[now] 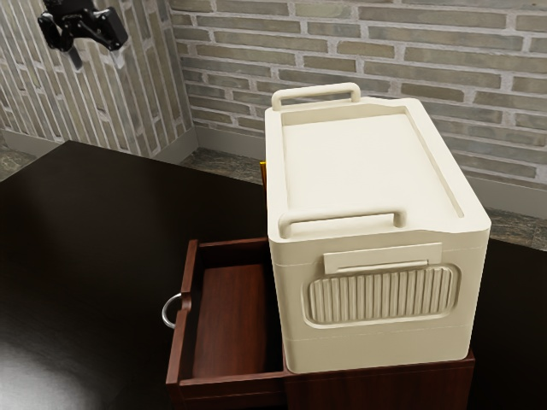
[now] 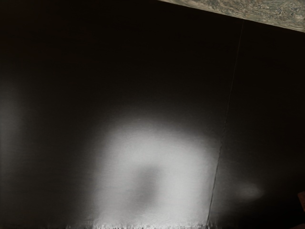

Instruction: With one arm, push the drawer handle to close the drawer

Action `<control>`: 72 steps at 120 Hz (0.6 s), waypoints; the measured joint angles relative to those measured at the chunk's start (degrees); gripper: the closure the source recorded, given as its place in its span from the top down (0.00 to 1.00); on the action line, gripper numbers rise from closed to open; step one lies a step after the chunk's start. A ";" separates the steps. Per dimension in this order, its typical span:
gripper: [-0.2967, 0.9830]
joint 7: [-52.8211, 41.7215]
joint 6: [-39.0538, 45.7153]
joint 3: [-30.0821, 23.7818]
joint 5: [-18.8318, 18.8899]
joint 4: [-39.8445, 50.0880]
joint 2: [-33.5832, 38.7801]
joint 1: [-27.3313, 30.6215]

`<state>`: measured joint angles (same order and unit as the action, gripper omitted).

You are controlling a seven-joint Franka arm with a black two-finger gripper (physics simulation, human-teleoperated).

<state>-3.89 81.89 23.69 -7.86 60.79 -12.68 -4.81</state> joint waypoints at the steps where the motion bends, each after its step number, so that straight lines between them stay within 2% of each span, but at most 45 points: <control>1: 0.76 -0.11 -0.14 0.04 -0.09 -0.06 -0.03 -0.02; 18: 0.75 -1.82 -1.85 0.25 -0.98 -0.38 -0.12 -0.13; 24: 0.75 -2.33 -2.16 0.17 -0.88 -0.48 2.42 -0.59; 34: 0.75 -4.09 -2.60 -3.14 4.41 0.21 12.98 -4.48; 42: 0.75 -6.73 -2.95 -6.07 8.60 12.61 25.92 -10.62; 54: 0.75 -9.67 -3.66 -13.21 15.03 32.32 42.93 -13.34; 72: 0.75 -13.36 -2.56 -14.90 19.46 54.08 53.79 -13.78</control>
<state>-17.25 79.33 8.79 11.61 114.87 41.11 -18.60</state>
